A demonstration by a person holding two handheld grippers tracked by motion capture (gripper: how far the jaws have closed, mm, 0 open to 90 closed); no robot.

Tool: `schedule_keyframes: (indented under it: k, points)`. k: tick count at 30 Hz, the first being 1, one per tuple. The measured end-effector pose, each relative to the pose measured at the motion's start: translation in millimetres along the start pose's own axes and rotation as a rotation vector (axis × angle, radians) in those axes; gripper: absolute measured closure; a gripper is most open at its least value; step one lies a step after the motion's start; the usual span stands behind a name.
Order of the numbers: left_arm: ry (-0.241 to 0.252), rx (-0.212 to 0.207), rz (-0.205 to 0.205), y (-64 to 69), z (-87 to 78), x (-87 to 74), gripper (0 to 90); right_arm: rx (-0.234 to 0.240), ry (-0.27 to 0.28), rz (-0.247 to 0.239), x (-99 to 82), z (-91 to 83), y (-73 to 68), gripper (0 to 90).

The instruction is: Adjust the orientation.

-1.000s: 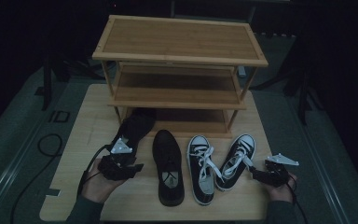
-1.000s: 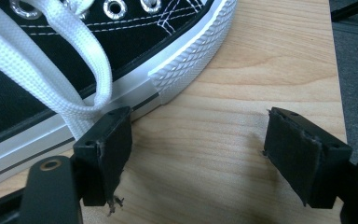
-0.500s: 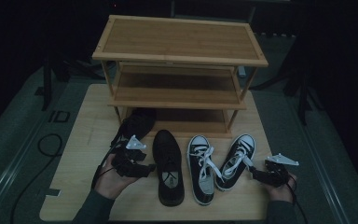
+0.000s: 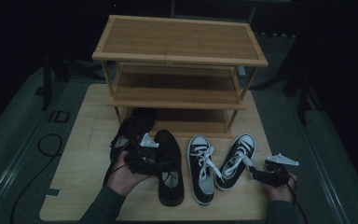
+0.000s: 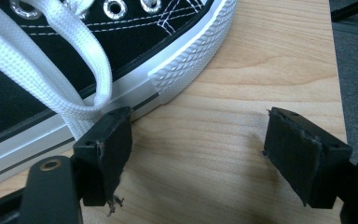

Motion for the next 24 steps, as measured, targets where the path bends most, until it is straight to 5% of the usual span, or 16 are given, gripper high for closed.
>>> schedule_keyframes:
  k: [12, 18, 24]
  points:
    - [-0.054, 0.027, -0.024, 2.7, 23.6, -0.6, 43.7, 0.0, 0.0, 0.0, 0.0, 0.0, 0.0, 23.0]
    - [-0.079, 0.061, -0.01, 8.2, 20.3, 1.4, 64.5, 0.0, 0.0, 0.0, 0.0, 0.0, 0.0, 23.0]
    - [-0.078, 0.129, -0.01, -3.1, 14.0, 2.1, 84.7, 0.0, 0.0, 0.0, 0.0, 0.0, 0.0, 23.0]
Point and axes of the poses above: each handheld gripper's, and its own axes: z roughly forward along the jaws, x roughly out of its top, y roughly to its right, the point moved 2 cm from there along z, roughly forward along the jaws, and after that the axes turned 12 degrees about y, right-handed, at the moved point
